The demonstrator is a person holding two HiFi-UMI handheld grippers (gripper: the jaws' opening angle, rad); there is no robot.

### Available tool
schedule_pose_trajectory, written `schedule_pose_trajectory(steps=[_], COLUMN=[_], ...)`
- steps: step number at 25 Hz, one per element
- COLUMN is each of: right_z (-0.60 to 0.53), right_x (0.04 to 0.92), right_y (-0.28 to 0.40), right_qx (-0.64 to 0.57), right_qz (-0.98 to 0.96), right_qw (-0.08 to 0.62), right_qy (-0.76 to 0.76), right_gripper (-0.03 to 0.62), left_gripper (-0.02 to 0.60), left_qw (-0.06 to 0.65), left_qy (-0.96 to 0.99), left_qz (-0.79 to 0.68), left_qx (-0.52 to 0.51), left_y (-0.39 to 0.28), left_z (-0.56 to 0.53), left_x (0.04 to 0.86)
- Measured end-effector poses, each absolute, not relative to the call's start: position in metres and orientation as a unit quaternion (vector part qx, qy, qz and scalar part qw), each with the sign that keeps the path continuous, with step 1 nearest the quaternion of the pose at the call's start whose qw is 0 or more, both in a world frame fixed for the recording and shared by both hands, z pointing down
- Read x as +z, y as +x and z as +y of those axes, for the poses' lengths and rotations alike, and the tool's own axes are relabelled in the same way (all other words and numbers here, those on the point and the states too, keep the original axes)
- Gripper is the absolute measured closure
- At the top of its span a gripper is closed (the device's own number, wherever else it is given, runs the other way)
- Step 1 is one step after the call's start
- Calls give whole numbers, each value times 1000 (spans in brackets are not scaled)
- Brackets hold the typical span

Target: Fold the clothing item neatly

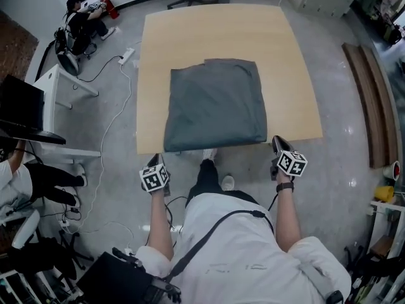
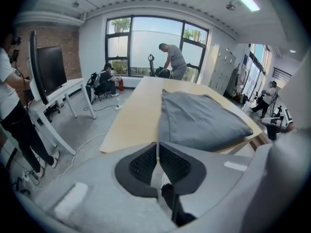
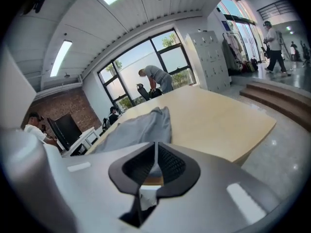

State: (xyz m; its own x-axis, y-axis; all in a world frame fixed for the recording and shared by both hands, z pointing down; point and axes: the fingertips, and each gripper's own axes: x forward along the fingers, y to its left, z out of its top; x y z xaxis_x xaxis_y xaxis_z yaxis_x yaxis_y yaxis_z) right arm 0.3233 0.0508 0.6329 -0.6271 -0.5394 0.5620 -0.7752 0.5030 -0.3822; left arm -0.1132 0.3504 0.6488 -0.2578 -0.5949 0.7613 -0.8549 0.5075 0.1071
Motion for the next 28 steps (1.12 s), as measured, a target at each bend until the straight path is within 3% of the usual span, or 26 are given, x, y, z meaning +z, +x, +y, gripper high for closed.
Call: schedule_pose_trajectory(steps=[1, 10, 16, 21, 28], right_z=[52, 130, 205, 234, 296], right_x=[616, 452, 376, 348, 374], right_y=[319, 177, 121, 134, 146], right_qx=[305, 174, 41, 23, 37], right_qz=[-855, -957, -974, -957, -943], right_qw=[171, 69, 55, 49, 97], right_qy=[383, 221, 214, 285, 317], right_gripper=[579, 588, 588, 588, 588], left_gripper=[577, 581, 581, 581, 581], left_qw=[376, 185, 66, 64, 106], left_qy=[473, 615, 682, 671, 696], left_qz=[-781, -763, -727, -738, -710], left_qx=[156, 71, 26, 40, 30], left_y=[-111, -41, -10, -4, 19], left_z=[350, 272, 270, 305, 359], left_x=[632, 450, 354, 353, 389])
